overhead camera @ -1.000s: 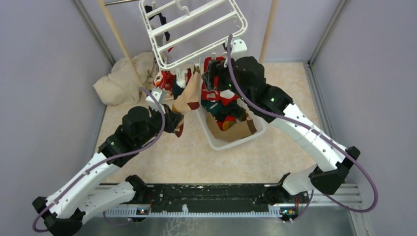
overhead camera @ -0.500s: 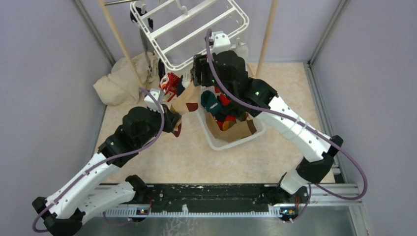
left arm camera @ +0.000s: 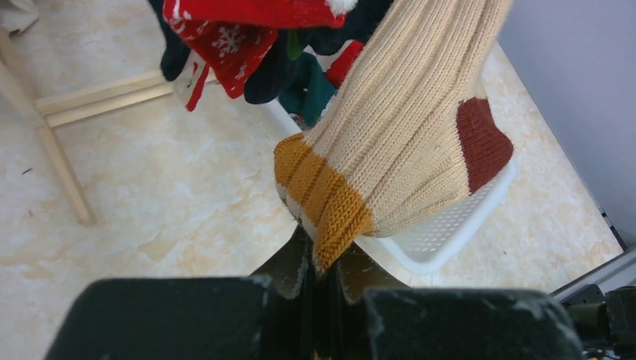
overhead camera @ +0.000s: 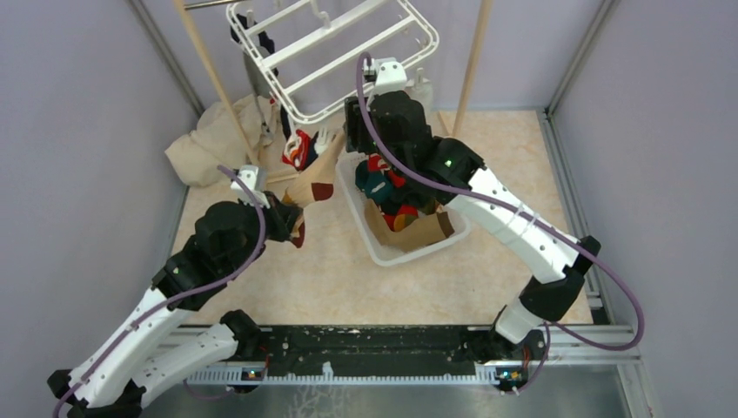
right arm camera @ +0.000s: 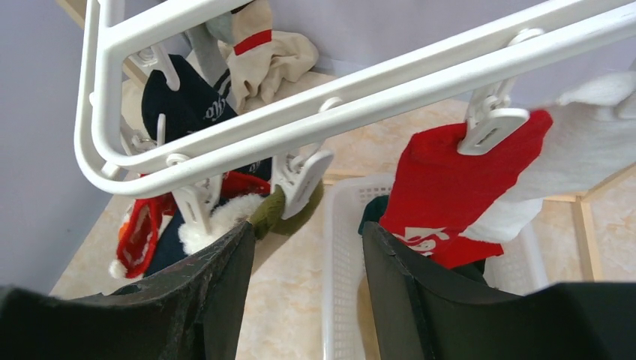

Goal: Remove the socks clipped to the hanger
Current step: Remove the sock from the hanger.

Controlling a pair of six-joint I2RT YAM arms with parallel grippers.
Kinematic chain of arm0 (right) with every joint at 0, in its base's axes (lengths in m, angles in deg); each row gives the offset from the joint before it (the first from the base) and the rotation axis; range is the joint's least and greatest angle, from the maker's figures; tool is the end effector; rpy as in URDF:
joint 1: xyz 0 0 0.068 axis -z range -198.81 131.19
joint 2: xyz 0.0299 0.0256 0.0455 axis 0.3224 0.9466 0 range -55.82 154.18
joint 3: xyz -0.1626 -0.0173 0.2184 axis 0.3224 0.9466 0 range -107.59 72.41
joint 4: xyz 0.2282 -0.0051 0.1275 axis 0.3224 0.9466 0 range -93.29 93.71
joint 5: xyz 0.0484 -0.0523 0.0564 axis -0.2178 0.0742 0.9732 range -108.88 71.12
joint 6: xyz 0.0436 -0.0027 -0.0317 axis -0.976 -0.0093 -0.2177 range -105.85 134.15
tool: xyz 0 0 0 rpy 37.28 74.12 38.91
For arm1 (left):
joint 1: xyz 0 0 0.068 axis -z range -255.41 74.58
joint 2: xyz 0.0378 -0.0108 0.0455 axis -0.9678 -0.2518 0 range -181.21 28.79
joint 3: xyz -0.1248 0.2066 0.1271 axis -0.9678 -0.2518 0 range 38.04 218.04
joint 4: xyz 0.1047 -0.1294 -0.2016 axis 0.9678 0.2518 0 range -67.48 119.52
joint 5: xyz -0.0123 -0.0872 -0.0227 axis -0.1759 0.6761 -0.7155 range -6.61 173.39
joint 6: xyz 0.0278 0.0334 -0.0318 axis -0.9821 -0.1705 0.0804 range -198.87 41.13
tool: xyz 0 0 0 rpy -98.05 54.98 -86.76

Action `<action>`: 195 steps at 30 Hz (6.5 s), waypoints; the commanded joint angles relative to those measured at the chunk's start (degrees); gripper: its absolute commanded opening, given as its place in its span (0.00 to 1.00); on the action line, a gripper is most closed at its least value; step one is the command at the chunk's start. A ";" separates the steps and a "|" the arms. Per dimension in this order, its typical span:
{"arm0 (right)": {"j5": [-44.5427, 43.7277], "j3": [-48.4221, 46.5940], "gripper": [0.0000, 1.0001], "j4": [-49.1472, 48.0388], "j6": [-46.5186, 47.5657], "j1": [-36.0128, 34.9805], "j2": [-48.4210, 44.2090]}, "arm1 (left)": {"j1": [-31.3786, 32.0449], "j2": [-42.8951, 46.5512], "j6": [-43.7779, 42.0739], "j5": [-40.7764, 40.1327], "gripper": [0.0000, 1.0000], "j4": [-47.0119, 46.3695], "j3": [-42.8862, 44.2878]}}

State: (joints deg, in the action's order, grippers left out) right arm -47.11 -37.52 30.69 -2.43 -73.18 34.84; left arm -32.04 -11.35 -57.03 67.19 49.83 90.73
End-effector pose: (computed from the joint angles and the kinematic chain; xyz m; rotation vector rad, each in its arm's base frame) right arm 0.2097 0.2636 0.4882 -0.2503 1.8001 0.4334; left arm 0.1150 -0.0950 0.3680 0.1455 1.8467 -0.5439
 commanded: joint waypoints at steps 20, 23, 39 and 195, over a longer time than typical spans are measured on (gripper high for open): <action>0.26 -1.47 0.56 -1.46 -1.88 -0.78 -5.36 | 0.31 1.90 3.83 -19.41 0.12 24.11 16.12; 0.67 -1.59 0.56 -1.67 -1.97 -0.72 -5.25 | 0.31 2.39 3.93 -21.57 0.12 25.89 17.41; 3.68 -7.84 0.56 0.63 -1.79 -0.89 -0.73 | 0.18 -9.68 -1.44 -15.69 0.18 25.01 26.76; -18.50 -19.55 0.12 -13.07 9.19 -6.98 18.55 | -1.28 -10.99 4.19 8.96 0.13 8.44 10.33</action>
State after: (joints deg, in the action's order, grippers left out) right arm -64.77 -57.32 21.55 6.21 -79.74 57.39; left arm -33.13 -22.22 -52.96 75.51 60.03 101.11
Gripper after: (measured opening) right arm 0.271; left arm 0.142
